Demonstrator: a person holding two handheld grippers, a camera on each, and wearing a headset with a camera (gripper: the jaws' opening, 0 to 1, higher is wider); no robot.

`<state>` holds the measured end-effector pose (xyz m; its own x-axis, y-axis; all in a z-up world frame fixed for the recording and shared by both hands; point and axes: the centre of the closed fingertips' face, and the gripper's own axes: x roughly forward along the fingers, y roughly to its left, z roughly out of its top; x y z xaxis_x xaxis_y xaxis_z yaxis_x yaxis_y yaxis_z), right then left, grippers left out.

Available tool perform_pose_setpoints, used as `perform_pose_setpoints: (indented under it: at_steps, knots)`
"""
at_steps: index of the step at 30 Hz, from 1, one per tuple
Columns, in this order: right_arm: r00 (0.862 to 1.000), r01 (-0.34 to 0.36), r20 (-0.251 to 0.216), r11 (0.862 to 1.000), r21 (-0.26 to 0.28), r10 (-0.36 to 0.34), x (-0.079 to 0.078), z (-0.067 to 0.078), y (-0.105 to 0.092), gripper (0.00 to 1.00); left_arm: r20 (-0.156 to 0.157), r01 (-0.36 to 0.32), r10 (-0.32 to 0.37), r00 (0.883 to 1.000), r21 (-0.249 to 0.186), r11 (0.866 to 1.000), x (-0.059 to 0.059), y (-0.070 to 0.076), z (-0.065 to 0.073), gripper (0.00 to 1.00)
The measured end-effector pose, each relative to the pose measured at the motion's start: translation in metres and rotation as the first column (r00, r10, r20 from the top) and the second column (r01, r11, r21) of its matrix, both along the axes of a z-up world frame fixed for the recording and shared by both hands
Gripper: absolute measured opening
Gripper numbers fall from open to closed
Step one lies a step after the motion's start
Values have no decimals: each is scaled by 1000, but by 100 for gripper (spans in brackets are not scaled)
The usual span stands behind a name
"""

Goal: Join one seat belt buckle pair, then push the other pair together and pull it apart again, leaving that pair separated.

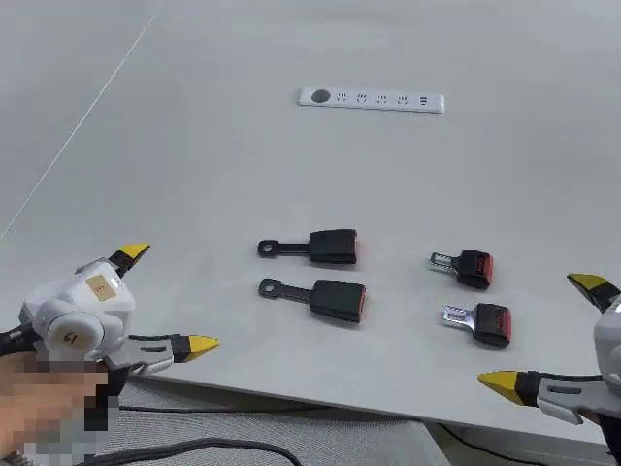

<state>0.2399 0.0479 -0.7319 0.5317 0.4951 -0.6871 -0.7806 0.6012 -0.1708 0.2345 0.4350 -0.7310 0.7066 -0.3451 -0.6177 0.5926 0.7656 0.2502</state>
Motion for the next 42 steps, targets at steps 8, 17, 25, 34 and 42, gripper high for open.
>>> perform_pose_setpoints:
  at_steps: [8,17,25,34,42]
  knots:
    - [1000,16,23,1000,-15,-16,5,2,-4,100,-5,0,0,1000,3,1000,-1,0,-1,98]
    - [998,-11,66,998,-65,15,5,-1,-7,100,0,2,-2,1000,16,1000,0,1,-1,100]
    - [999,-13,35,999,-38,15,1,-1,-5,99,-8,12,-12,1000,29,1000,-1,1,-4,100]
    - [1000,22,-15,998,54,-21,-1,0,-5,88,-10,12,-12,1000,29,1000,-2,1,-4,100]
    - [998,53,-35,989,137,-49,0,8,1,81,-15,14,-13,1000,29,999,-2,1,-6,100]
